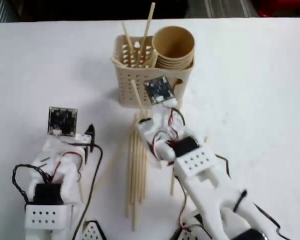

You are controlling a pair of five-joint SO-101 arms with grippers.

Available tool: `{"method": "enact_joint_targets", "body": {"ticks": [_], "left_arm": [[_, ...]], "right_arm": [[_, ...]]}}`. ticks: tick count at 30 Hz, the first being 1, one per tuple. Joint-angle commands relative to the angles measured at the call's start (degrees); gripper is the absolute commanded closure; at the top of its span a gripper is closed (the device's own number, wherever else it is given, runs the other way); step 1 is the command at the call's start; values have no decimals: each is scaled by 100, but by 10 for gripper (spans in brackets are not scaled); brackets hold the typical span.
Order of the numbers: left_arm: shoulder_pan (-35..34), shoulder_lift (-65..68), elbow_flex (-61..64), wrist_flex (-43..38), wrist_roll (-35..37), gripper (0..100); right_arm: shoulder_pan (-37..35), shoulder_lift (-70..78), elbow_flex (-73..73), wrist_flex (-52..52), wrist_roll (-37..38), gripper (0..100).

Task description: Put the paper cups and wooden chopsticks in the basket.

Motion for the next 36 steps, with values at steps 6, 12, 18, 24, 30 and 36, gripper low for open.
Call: {"method": "enact_joint_targets", "body": {"ticks": [6,12,18,24,30,36], "left_arm": [[-13,-66,-18,-141,-53,823],[-13,-66,-18,-141,-53,823],[-22,-66,-18,-141,-53,823],[-31,-66,-18,-141,-53,823],[-40,-66,-18,-141,-53,823],[-40,-66,-18,-141,-53,823]], "right_arm": [[-40,-2360,-53,971,53,981],[-13,-3618,-97,514,62,981],[4,-3635,-308,-831,62,981],[171,-3257,-422,-2607,62,981],[629,-2255,-985,-3925,62,981],[699,-866,-1626,-4180,62,981]]}}
